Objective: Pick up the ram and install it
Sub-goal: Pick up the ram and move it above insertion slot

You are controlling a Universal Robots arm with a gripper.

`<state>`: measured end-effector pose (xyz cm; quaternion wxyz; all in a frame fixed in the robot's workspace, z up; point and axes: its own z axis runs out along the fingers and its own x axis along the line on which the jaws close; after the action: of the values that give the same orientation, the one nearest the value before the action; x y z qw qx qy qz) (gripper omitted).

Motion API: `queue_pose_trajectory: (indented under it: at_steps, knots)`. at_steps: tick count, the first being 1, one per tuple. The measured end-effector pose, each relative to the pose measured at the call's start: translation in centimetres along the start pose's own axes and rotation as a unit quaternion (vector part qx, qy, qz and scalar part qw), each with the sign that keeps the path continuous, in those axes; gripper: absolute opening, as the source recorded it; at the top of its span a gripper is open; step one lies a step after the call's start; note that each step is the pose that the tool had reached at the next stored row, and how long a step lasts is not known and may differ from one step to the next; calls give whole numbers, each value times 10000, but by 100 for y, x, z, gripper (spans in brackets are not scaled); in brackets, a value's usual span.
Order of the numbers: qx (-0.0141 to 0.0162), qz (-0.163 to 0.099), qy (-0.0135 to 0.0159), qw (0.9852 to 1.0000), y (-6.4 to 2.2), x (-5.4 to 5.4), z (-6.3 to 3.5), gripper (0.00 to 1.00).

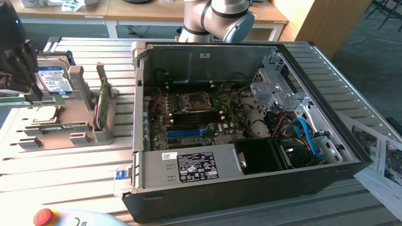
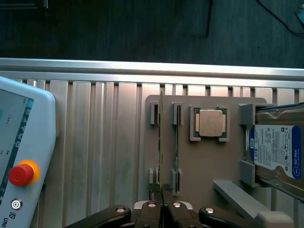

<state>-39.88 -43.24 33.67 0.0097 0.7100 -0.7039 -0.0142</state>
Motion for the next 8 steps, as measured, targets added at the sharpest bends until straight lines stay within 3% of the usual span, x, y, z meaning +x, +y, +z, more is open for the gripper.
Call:
queue_pose_trajectory:
  at_steps: [8]
  knots:
    - [-4,0,1,10000,5,-1,-152,12]
